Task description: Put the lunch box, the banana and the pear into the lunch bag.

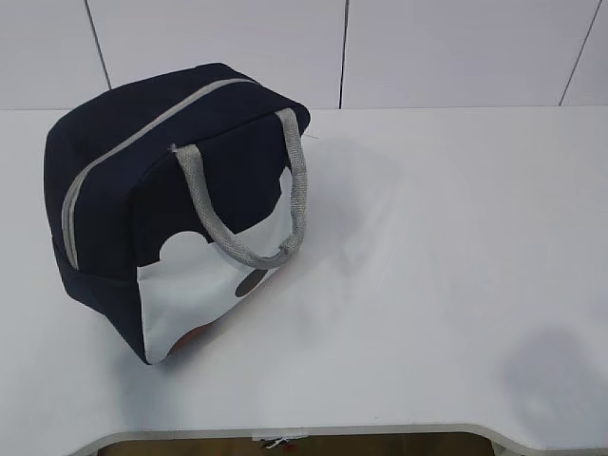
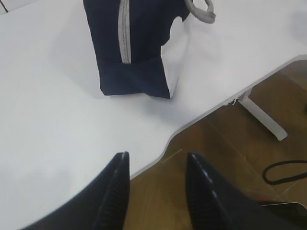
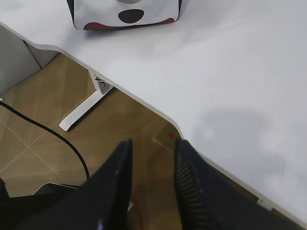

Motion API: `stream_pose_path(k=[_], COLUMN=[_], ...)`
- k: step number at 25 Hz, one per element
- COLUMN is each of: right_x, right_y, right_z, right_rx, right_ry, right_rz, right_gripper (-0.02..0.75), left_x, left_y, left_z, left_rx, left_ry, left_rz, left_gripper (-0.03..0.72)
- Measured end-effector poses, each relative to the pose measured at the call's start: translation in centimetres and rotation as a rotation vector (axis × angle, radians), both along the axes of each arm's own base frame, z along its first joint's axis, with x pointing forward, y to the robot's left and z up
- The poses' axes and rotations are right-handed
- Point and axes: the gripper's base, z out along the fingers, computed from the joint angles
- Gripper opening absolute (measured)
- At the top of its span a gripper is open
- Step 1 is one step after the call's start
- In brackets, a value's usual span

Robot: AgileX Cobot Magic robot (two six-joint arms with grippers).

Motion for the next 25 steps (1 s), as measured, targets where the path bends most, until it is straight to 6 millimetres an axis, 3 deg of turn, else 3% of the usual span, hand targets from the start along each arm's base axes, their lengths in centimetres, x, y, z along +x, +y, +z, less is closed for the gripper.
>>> stream_pose_path(k=[5, 9, 15, 25], right_x=[-1.0, -0.6, 0.4, 0.9], right_y=[-0.6, -0.5, -0.7, -0.8], right_z=[-3.1, -4.9, -5.1, -5.3], right_rx=[-0.002, -0.013, -0.013, -0.004], right_ry=[-0.035, 0.008, -0.05, -0.068], right_rz=[0.008, -0.016, -0.084, -0.125], right_gripper=[0.257, 0.257, 0.257, 0.257], left_x=[-1.2, -0.6, 0.5, 0.6], left_y=[0.4, 0.3, 0.6, 0.6], left_z=[-3.8, -5.7, -6.1, -6.0], left_rx=[-0.008, 0.003, 0.025, 0.024], left_ry=[-0.027, -0.006, -0.065, -0.077], left_rz=[0.003, 0.013, 0.065, 0.074], left_gripper=[0.297, 0.296, 0.295, 0.285])
